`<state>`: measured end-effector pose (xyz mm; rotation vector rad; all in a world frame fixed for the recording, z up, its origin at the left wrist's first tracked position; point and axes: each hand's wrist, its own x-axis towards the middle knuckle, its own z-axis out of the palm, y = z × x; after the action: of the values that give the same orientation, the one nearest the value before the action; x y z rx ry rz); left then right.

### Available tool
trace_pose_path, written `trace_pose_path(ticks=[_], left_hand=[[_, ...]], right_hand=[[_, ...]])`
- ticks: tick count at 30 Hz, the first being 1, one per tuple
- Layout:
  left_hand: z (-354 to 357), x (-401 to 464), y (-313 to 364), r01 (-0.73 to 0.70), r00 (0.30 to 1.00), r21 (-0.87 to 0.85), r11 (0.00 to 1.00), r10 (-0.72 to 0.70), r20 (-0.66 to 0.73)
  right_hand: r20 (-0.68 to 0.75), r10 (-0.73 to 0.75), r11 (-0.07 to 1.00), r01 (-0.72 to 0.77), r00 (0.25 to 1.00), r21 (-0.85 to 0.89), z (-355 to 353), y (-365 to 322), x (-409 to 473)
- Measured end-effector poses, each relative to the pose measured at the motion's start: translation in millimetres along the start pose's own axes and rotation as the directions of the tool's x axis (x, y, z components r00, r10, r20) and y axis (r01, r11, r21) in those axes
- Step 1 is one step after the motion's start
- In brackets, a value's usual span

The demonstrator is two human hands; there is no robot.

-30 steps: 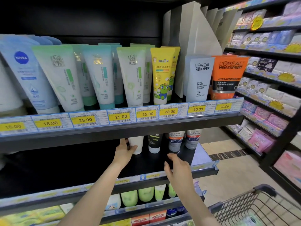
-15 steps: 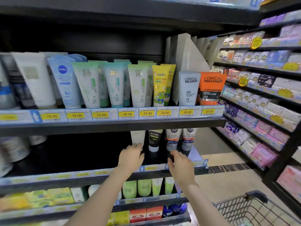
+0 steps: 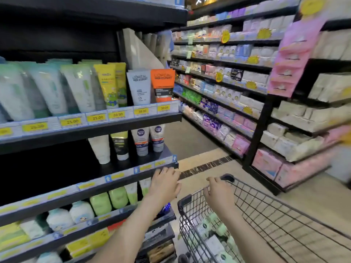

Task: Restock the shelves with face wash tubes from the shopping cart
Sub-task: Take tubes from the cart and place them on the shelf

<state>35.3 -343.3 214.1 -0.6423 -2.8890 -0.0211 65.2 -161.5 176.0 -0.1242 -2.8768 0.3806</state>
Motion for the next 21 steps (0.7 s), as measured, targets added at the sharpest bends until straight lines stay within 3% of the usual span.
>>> trace_pose_path(ticks=[7,14,21], left_hand=[[37,29,98,-0.254,0.960,-0.177,0.951,0.271,0.075],[79,50,163,-0.460,0.845,-0.266,0.847,0.510,0.162],[123,49,206,-0.601,0.700,-0.279,0.749,0.662,0.269]], right_hand=[[0.031,0.350,0.935,-0.347,0.936,-0.072,-5,105,-60],[0.016,0.661,0.746,-0.654,0.750,-0.123,6,158,-119],[0.058,0.832,0.553,-0.833,0.551,-0.017,30,176,-178]])
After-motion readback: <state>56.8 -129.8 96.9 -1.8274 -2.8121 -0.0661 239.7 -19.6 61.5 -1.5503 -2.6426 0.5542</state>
